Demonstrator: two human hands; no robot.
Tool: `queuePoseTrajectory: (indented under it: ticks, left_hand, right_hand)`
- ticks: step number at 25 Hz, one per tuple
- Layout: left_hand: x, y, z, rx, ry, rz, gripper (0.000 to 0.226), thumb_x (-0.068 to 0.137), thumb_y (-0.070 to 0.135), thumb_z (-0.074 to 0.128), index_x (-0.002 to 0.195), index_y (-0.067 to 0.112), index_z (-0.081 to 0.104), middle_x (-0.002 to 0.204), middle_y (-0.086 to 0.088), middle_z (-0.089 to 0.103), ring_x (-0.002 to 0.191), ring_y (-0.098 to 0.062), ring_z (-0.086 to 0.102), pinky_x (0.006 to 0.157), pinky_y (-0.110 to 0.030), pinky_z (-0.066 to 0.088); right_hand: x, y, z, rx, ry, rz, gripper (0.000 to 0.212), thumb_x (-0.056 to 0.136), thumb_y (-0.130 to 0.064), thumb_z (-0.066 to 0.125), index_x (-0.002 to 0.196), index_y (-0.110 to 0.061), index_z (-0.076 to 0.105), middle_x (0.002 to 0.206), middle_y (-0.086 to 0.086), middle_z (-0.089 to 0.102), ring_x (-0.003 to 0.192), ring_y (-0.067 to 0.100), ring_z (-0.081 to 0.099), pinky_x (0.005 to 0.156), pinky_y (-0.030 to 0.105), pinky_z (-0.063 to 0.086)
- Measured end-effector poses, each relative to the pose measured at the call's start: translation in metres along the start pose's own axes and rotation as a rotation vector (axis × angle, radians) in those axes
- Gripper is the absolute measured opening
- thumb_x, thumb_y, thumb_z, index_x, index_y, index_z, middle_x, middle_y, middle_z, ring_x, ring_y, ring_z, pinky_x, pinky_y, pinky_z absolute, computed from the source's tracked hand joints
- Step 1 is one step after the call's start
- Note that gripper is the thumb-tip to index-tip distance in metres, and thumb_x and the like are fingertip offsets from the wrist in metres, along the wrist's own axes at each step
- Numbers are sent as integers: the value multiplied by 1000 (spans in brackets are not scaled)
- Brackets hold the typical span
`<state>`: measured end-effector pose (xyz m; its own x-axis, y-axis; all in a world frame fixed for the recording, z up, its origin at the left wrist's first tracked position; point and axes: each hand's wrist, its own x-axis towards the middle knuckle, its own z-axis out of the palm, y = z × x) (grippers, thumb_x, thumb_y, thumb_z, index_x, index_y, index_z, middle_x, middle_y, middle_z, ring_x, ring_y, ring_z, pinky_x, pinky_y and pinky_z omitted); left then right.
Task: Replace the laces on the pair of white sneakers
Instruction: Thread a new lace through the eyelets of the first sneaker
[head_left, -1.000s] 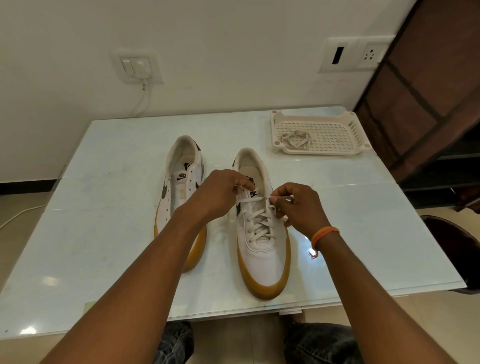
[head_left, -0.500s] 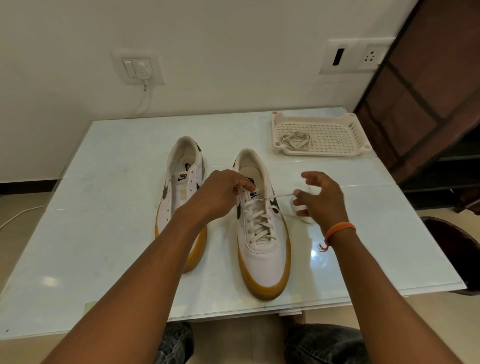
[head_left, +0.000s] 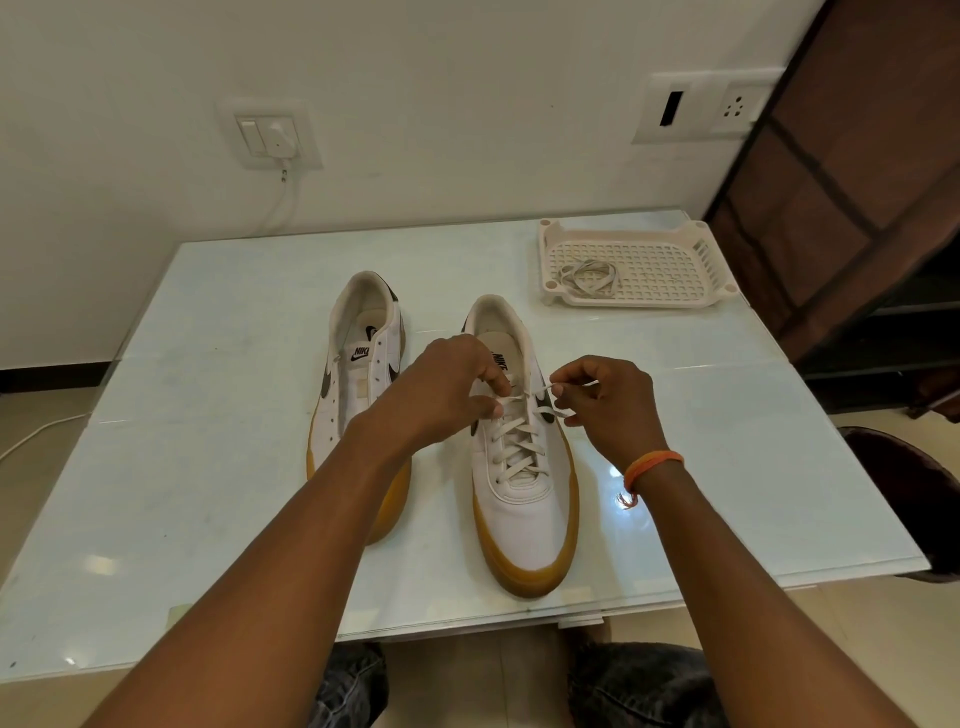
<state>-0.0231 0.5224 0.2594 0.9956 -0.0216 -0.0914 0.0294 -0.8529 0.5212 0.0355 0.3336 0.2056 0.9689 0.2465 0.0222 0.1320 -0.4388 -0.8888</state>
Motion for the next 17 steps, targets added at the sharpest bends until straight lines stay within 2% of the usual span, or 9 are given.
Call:
queuePoseTrajectory:
  ticks: [3,5,6,10,12,15,17]
  left_hand:
    - [2,2,3,91,-29,6,26,91,27,66,117,23,71,134,-2,53,124,-22,46,98,-34,40]
    - [3,3,8,197,-53,-12,28,93,28,63,121,27,68,140,-2,46,131,-26,36,104,-47,38]
    - [3,4,10,242,-51,-16,28,93,28,63,121,28,68,140,-1,45,131,-26,33,104,-48,38]
    - [5,5,13,378,42,38,19,90,37,64,103,26,72,121,4,57,116,-21,43,88,-40,42]
    - [7,5,14,416,100,54,28,89,47,62,91,22,73,108,6,62,107,-19,47,81,-36,38]
    - [7,8,22,547,166,70,41,89,57,55,91,18,70,101,4,62,102,-20,48,77,-34,29]
    - [8,7,30,585,182,70,45,90,58,52,92,16,69,98,4,61,100,-20,47,76,-33,28]
  right_hand:
    - [0,-1,0,3,-4,9,14,87,-5,66,80,-16,68,75,-1,67,75,22,69,61,34,60]
    - [0,-1,1,-19,5,0,12,88,-5,65,81,-14,67,76,-2,66,76,22,68,65,38,60]
    - [0,0,2,-34,13,-10,13,88,-4,65,81,-14,67,76,-3,66,76,21,68,67,40,60]
    - [2,4,1,-60,58,-3,13,89,-4,63,81,-14,66,75,-5,65,73,16,68,70,44,59]
    - [2,5,-2,-44,107,8,13,90,-4,62,82,-13,64,76,-4,65,72,15,68,70,44,59]
    - [2,4,-2,-31,177,14,14,91,-4,60,82,-14,63,78,-3,65,74,18,68,70,44,60]
    - [2,5,0,-41,197,18,13,91,-7,60,82,-17,63,78,-5,64,74,20,68,70,44,59]
